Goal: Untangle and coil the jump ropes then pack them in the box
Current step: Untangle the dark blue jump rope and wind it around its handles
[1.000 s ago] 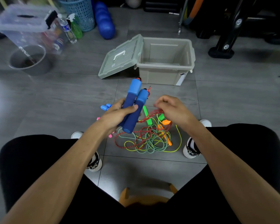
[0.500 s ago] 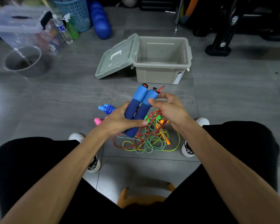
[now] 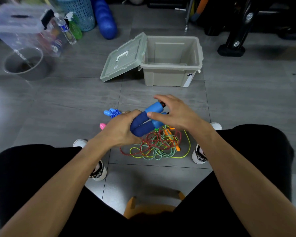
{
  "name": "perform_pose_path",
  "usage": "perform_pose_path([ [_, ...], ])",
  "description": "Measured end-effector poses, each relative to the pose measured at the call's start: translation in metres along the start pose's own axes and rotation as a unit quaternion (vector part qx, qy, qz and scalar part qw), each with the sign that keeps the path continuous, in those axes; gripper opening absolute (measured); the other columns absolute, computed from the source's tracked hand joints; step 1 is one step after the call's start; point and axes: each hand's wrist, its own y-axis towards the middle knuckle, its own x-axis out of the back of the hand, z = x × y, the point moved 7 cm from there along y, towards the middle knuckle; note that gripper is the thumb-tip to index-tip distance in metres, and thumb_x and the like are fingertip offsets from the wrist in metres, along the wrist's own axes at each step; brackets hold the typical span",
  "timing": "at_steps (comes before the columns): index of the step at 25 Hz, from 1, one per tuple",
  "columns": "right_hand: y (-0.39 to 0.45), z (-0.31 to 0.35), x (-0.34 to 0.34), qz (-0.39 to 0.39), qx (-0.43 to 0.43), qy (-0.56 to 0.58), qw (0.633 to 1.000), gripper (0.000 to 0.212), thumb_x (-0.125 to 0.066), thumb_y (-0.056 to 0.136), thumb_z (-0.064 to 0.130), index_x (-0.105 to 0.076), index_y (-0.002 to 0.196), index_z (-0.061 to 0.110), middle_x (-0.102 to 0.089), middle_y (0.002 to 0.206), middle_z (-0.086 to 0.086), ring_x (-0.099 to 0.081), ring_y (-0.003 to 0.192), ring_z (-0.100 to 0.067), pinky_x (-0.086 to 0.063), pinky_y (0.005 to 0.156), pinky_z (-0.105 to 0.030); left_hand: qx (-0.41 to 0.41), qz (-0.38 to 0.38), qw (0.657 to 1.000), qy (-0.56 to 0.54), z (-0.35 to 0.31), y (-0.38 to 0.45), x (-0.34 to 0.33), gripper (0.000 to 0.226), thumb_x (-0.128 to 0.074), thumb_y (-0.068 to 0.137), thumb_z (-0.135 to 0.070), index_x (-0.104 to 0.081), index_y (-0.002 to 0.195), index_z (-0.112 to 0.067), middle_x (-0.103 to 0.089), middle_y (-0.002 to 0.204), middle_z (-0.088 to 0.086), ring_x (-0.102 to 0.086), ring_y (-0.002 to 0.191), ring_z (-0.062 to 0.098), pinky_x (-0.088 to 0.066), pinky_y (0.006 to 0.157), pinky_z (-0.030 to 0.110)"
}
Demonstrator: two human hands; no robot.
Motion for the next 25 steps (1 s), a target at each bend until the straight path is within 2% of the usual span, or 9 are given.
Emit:
perform_pose_path([
  [2,-0.001,0.007,-0.004,0.01,0.065,0.015,0.998,0.044,-0.072,0.078,0.045,-0.061,0.114,0.022,-0.062,0.106,0.005,-0.053,0.093,-0.005,-0.037,0.08,-0.014,-0.036,-0.013,0.998,0.048,-0.003,-0.001,0.004,0.049,-0.078,0.058,-0.023,-0.052,0.1,-0.023,-0.054,0.087,-0.003,-0.052,0.075,0.018,-0.034,0.057,0.023],
  [5,-0.001,0.003,-0.012,0.02,0.027,0.071,0.997,0.032,-0.073,0.073,0.049,-0.06,0.092,0.027,-0.062,0.079,0.006,-0.052,0.067,-0.005,-0.044,0.061,-0.022,-0.035,-0.002,0.998,0.045,-0.001,-0.007,0.007,0.047,-0.076,0.058,-0.023,-0.051,0.097,-0.026,-0.057,0.077,-0.007,-0.054,0.066,0.014,-0.036,0.053,0.022],
  [10,-0.005,0.004,-0.019,-0.068,-0.019,0.108,0.992,0.031,-0.067,0.08,0.05,-0.054,0.092,0.025,-0.058,0.074,0.007,-0.053,0.062,-0.005,-0.043,0.054,-0.014,-0.023,-0.052,0.995,0.083,0.005,-0.011,0.011,0.053,-0.07,0.057,-0.039,-0.047,0.105,-0.036,-0.059,0.081,-0.009,-0.059,0.072,0.018,-0.048,0.058,0.029],
  [13,0.002,0.006,-0.01,-0.096,-0.03,0.114,0.988,0.032,-0.068,0.079,0.049,-0.056,0.089,0.021,-0.056,0.072,0.005,-0.05,0.061,-0.005,-0.039,0.052,-0.012,-0.036,-0.145,0.96,0.235,0.005,-0.015,0.015,0.076,-0.065,0.064,-0.056,-0.045,0.131,-0.025,-0.063,0.102,0.0,-0.065,0.083,0.027,-0.05,0.061,0.033],
  [15,0.005,0.003,-0.002,-0.116,-0.045,0.133,0.983,0.031,-0.069,0.079,0.048,-0.057,0.087,0.02,-0.056,0.072,0.006,-0.048,0.06,-0.004,-0.039,0.052,-0.011,-0.042,-0.193,0.941,0.274,-0.002,-0.018,0.017,0.082,-0.056,0.068,-0.069,-0.047,0.131,-0.018,-0.063,0.103,0.004,-0.066,0.082,0.028,-0.049,0.056,0.033],
  [17,0.008,0.0,-0.001,-0.118,-0.059,0.141,0.981,0.025,-0.067,0.082,0.044,-0.059,0.084,0.021,-0.056,0.072,0.005,-0.049,0.062,-0.005,-0.041,0.055,-0.016,-0.011,-0.144,0.971,0.192,-0.002,-0.013,0.019,0.067,-0.064,0.069,-0.065,-0.052,0.116,-0.018,-0.061,0.089,-0.002,-0.062,0.076,0.024,-0.042,0.055,0.027],
  [20,0.01,-0.006,-0.007,-0.092,-0.109,0.245,0.959,0.019,-0.058,0.09,0.04,-0.061,0.085,0.022,-0.053,0.07,0.002,-0.049,0.058,-0.012,-0.042,0.05,-0.027,0.074,-0.011,0.997,-0.023,0.008,-0.006,0.012,0.037,-0.079,0.068,-0.036,-0.053,0.089,-0.018,-0.053,0.068,-0.008,-0.053,0.062,0.014,-0.038,0.052,0.022],
  [22,0.01,-0.01,-0.009,-0.079,-0.14,0.338,0.927,0.025,-0.051,0.094,0.042,-0.06,0.084,0.021,-0.048,0.063,0.0,-0.041,0.047,-0.01,-0.034,0.042,-0.023,0.127,0.059,0.971,-0.191,0.016,-0.008,0.001,0.032,-0.081,0.067,-0.029,-0.055,0.081,-0.017,-0.052,0.06,-0.005,-0.05,0.051,0.012,-0.04,0.048,0.025],
  [25,0.01,-0.018,-0.009,-0.09,-0.137,0.378,0.911,0.027,-0.046,0.098,0.036,-0.063,0.086,0.018,-0.051,0.06,-0.001,-0.034,0.039,-0.004,-0.028,0.039,-0.017,0.218,0.042,0.875,-0.43,0.027,-0.01,-0.013,0.039,-0.075,0.062,-0.031,-0.06,0.092,-0.011,-0.049,0.056,-0.003,-0.045,0.043,0.009,-0.034,0.04,0.021],
])
